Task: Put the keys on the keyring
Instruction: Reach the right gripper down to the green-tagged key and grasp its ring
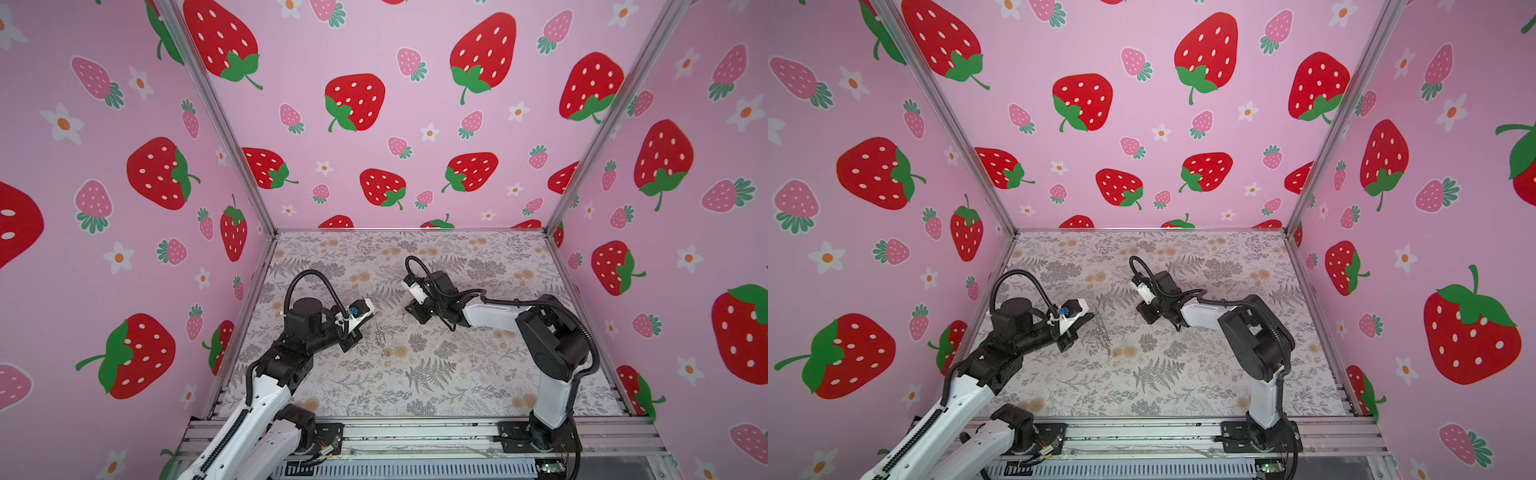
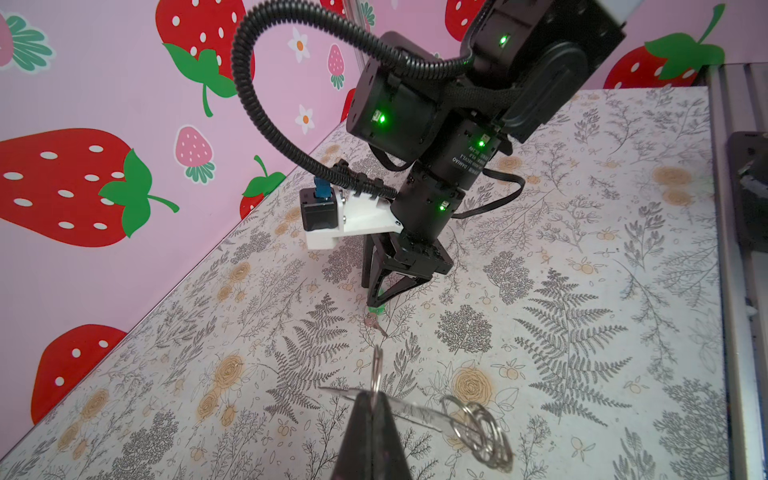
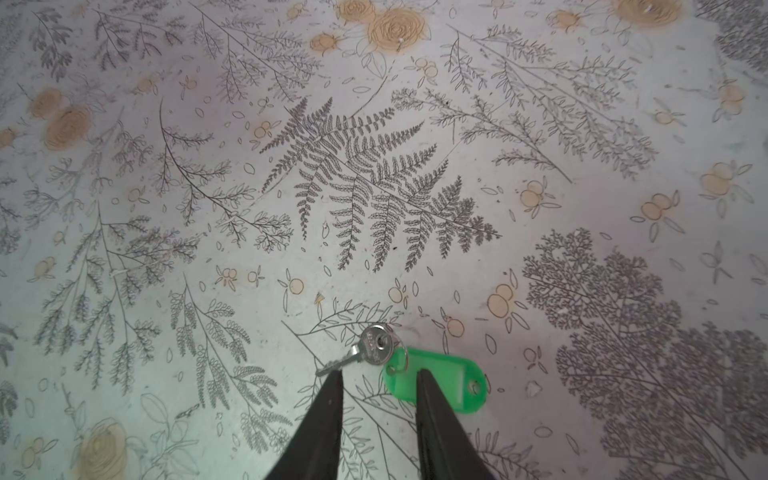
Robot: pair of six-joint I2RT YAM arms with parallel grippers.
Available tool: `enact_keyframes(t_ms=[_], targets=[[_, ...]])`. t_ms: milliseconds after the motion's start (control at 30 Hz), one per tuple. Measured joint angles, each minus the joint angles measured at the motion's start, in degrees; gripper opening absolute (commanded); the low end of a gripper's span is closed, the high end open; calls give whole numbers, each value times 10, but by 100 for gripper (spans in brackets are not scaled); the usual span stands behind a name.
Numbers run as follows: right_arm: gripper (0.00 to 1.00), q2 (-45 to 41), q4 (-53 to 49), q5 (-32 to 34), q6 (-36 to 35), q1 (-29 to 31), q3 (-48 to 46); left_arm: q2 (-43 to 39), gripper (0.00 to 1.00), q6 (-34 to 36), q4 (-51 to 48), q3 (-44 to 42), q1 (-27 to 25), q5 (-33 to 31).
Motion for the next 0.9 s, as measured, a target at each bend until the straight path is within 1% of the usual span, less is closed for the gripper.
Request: enact_keyframes(t_ms=[167,400,667,900], targets=[[27,24,-5,-7,-11,-7,17,8,0,-3,2,-3,0,4],[26,47,-16,-9,-24,-11,40,11,0,-9,12,-11,0,9],[21,75,-30,-14,-37,-12,70,19,0,-11,16,-13,0,14],[15,77,-55,-27,-45,-12,76,20,0,-11,23,-13,0,14]])
